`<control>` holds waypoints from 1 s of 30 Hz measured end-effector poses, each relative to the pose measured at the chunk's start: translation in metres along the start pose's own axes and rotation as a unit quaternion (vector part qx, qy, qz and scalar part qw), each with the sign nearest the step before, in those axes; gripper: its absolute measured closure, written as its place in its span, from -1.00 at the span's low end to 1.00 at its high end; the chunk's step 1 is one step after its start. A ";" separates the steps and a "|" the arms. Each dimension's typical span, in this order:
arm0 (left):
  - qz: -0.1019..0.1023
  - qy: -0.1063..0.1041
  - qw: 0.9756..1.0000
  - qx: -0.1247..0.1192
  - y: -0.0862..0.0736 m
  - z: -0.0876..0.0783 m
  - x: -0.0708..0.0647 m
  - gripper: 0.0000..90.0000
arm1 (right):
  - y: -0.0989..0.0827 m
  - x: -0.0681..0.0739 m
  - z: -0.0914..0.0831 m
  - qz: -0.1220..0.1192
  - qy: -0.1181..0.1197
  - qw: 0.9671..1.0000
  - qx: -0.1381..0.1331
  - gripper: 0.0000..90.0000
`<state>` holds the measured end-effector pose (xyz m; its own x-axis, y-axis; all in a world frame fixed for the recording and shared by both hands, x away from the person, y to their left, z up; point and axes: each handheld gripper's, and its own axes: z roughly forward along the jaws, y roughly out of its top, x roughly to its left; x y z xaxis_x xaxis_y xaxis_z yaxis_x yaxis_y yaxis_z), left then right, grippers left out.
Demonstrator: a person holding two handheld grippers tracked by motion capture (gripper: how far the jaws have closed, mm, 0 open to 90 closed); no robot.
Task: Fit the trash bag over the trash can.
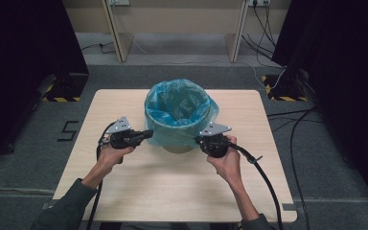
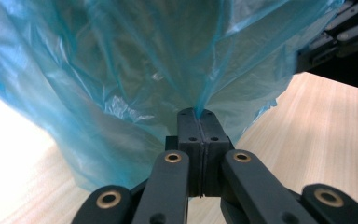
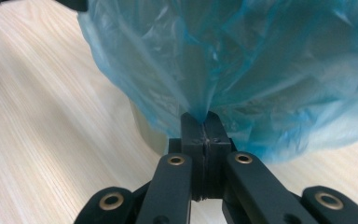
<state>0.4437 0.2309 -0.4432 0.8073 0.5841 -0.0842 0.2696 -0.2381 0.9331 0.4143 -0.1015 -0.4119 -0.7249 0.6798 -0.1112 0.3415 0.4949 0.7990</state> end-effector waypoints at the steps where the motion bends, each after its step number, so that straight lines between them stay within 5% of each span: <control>1: -0.001 0.001 1.000 0.001 -0.001 0.001 0.001 0.99 | -0.004 -0.001 0.003 0.005 0.002 1.000 0.004 1.00; 4: -0.002 0.000 1.000 0.003 -0.003 0.000 0.002 0.92 | -0.009 -0.003 0.004 0.011 0.004 1.000 0.009 0.97; 9: -0.009 0.006 1.000 -0.012 0.004 -0.013 0.001 0.29 | -0.002 -0.004 -0.013 0.027 -0.013 0.999 -0.013 0.45; 13: -0.011 0.009 1.000 -0.013 0.007 -0.025 0.000 0.03 | 0.004 -0.009 -0.034 0.047 -0.013 0.998 -0.032 0.14; 20: -0.012 0.021 1.000 -0.015 0.006 -0.037 0.002 -0.12 | 0.008 -0.014 -0.055 0.058 0.002 0.996 -0.063 -0.05; 30: -0.005 0.029 0.999 0.018 -0.010 -0.038 0.001 -0.22 | 0.034 -0.020 -0.059 0.062 -0.029 0.994 -0.080 -0.10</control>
<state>0.4222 0.2629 -0.4393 0.7733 0.6301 -0.0712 0.2961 -0.2595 0.9192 0.4054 -0.1304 -0.3482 -0.6458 0.7627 -0.0352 0.3234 0.3150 0.8923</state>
